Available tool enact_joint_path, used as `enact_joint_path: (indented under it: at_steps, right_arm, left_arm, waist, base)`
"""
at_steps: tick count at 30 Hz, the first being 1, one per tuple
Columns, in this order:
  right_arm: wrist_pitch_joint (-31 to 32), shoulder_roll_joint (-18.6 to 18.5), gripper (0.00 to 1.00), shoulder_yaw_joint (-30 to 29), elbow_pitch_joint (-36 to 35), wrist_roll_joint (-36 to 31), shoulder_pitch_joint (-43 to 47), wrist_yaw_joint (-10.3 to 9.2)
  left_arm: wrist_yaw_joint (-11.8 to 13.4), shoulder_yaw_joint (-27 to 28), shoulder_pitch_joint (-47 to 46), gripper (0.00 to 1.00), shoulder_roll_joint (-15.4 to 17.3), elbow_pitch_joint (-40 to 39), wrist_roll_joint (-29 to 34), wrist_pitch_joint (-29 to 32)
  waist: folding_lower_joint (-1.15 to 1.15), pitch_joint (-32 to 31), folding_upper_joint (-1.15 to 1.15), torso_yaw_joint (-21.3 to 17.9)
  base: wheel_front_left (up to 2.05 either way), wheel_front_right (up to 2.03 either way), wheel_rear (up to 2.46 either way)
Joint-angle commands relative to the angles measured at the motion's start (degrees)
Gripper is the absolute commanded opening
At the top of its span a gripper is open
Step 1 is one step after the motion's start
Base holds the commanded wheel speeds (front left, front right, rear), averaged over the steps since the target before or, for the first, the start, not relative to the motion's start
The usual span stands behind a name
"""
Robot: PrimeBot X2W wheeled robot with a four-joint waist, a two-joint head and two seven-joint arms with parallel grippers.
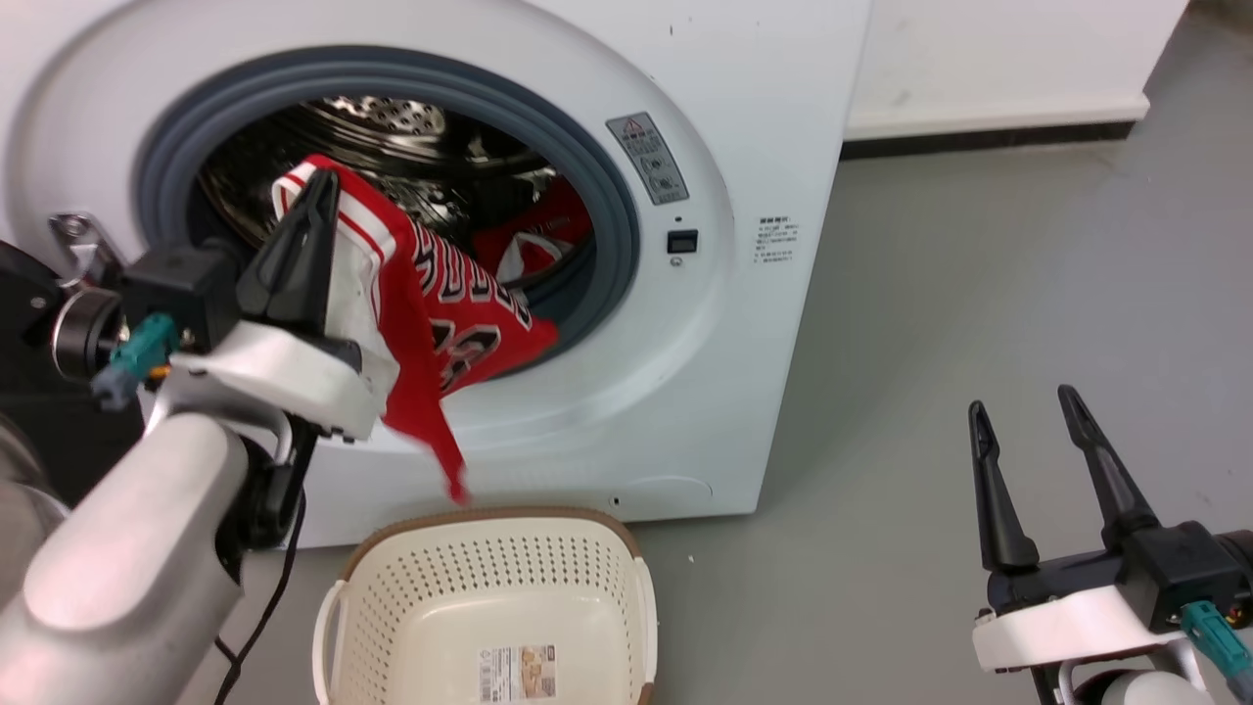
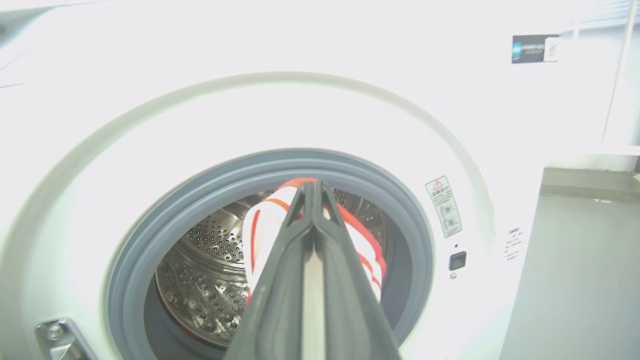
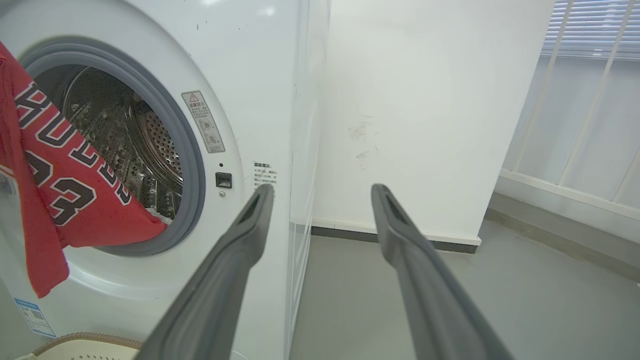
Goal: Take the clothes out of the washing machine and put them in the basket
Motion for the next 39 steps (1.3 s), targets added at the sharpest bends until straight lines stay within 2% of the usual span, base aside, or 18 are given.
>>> enact_joint_path:
  at_steps: [1,2,9,18,26,39]
  right_arm:
    - [-0.14,0.05,1.00,0.07,0.26,0.24,0.75,-0.06]
    - [-0.14,0.05,1.00,0.11,0.38,0.32,1.04,-0.06]
    - [-0.14,0.05,1.00,0.39,0.54,0.55,1.64,-0.06]
    - [-0.14,0.05,1.00,0.83,0.51,0.16,1.82,-0.06]
    - [-0.14,0.06,1.00,0.94,-0.58,0.25,-0.17,-0.06]
    - [-0.14,0.07,1.00,1.04,-3.33,-0.23,-4.53,-0.06]
  left_arm:
    - [0.26,0.22,0.87,0.00,0.16,-0.19,0.24,-0.21]
    - [1.42,1.52,3.47,0.00,0.41,-4.30,1.38,-0.18]
    - [4.71,2.50,12.28,0.00,2.31,-14.98,3.34,-0.06]
    - [5.07,0.22,19.81,0.00,3.15,-14.76,1.59,0.67]
    - [2.46,-1.06,22.73,0.00,0.81,-6.56,-0.66,0.23]
    - [-6.76,-2.24,14.92,0.00,-6.03,18.25,0.32,-0.18]
  waist:
    - [0.02,-1.77,0.00,1.15]
    - [0.02,-2.54,0.00,1.50]
    - [0.02,-3.57,0.00,2.02]
    - [0.02,-2.36,0.00,1.07]
    - [0.02,2.80,0.00,-0.55]
    - [0.02,15.09,0.00,-4.34]
  base:
    - [0.00,0.00,0.00]
    - [0.00,0.00,0.00]
    - [0.00,0.00,0.00]
    - [0.00,0.00,0.00]
    - [0.00,0.00,0.00]
    - [0.00,0.00,0.00]
